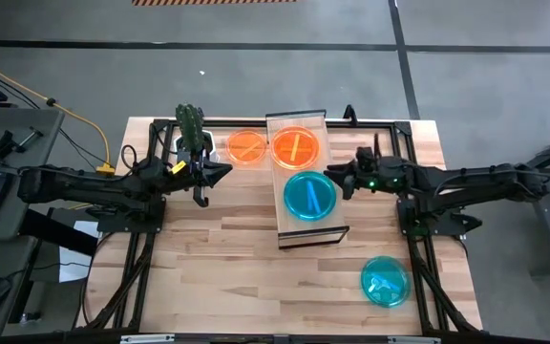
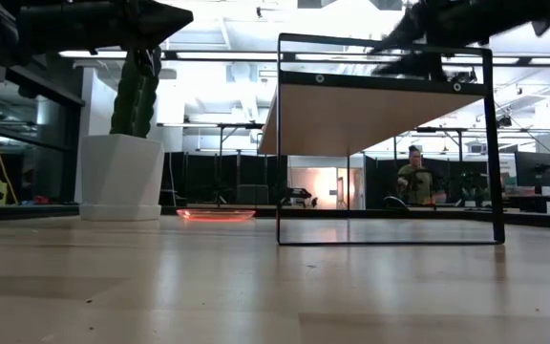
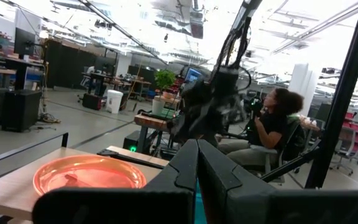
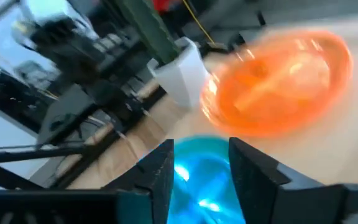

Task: Place and stack plates onto a shelf
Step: Stack the orange plate on top of the orange plates on the shelf

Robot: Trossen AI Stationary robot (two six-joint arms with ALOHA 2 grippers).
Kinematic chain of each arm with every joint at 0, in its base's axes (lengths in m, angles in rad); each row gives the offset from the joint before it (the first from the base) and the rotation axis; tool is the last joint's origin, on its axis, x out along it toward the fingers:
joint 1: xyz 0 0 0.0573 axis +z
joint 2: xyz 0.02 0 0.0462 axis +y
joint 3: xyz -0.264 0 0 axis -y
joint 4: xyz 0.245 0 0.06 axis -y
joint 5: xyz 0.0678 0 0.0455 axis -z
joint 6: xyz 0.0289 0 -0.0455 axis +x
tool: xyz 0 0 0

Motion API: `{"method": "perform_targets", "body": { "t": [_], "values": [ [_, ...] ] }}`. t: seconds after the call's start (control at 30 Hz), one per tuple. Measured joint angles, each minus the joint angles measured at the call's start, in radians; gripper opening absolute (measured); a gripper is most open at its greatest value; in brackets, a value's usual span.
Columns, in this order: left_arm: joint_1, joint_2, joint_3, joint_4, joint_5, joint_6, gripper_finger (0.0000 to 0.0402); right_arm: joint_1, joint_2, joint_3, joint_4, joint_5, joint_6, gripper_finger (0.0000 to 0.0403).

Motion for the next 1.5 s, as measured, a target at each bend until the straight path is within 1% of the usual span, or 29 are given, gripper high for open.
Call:
{"method": "perform_targets", "body": {
  "t": [0.13, 0.23, 0.33, 0.5, 0.57, 0.6, 0.73, 0.8, 0.9, 0.97, 1.07, 1.2, 1.37, 1.5],
  "values": [
    [0.000, 0.000, 0.000, 0.000, 0.000, 0.000, 0.0000, 0.010, -0.033, 0.096, -0.023, -0.006, -0.128, 0.0138],
    [0.000, 0.000, 0.000, -0.002, 0.000, 0.000, 0.0000, 0.035, -0.035, 0.149, -0.059, 0.011, -0.217, 0.0138],
    [0.000, 0.000, 0.000, -0.009, 0.000, 0.000, 0.0000, 0.060, -0.034, 0.166, -0.104, 0.042, -0.235, 0.0138],
    [-0.004, 0.000, 0.000, -0.047, 0.006, 0.018, 0.0000, 0.100, -0.034, 0.166, -0.198, 0.075, -0.211, 0.0138],
    [-0.020, 0.008, 0.025, -0.149, 0.010, 0.090, 0.0001, 0.114, -0.034, 0.166, -0.226, 0.083, -0.206, 0.0138],
    [-0.030, 0.018, 0.046, -0.210, -0.005, 0.117, 0.0003, 0.121, -0.034, 0.166, -0.233, 0.092, -0.206, 0.0138],
    [-0.075, 0.063, 0.141, -0.419, -0.159, 0.168, 0.0025, 0.142, -0.033, 0.166, -0.236, 0.141, -0.206, 0.0138],
    [-0.096, 0.093, 0.180, -0.551, -0.259, 0.195, 0.0043, 0.145, -0.033, 0.166, -0.237, 0.153, -0.208, 0.0138],
    [-0.109, 0.158, 0.221, -0.694, -0.411, 0.203, 0.0075, 0.145, -0.033, 0.166, -0.237, 0.153, -0.208, 0.0138],
    [-0.101, 0.206, 0.239, -0.751, -0.462, 0.192, 0.0097, 0.145, -0.033, 0.166, -0.239, 0.154, -0.207, 0.0138],
    [-0.072, 0.286, 0.250, -0.767, -0.452, 0.190, 0.0126, 0.145, -0.033, 0.166, -0.250, 0.154, -0.205, 0.0138],
    [-0.007, 0.399, 0.272, -0.765, -0.375, 0.271, 0.0148, 0.145, -0.033, 0.166, -0.252, 0.154, -0.205, 0.0138],
    [0.093, 0.530, 0.345, -0.789, -0.281, 0.452, 0.0144, 0.145, -0.033, 0.166, -0.261, 0.154, -0.207, 0.0138],
    [0.165, 0.620, 0.404, -0.823, -0.263, 0.578, 0.0134, 0.145, -0.032, 0.166, -0.279, 0.156, -0.208, 0.0138]
  ]
}}
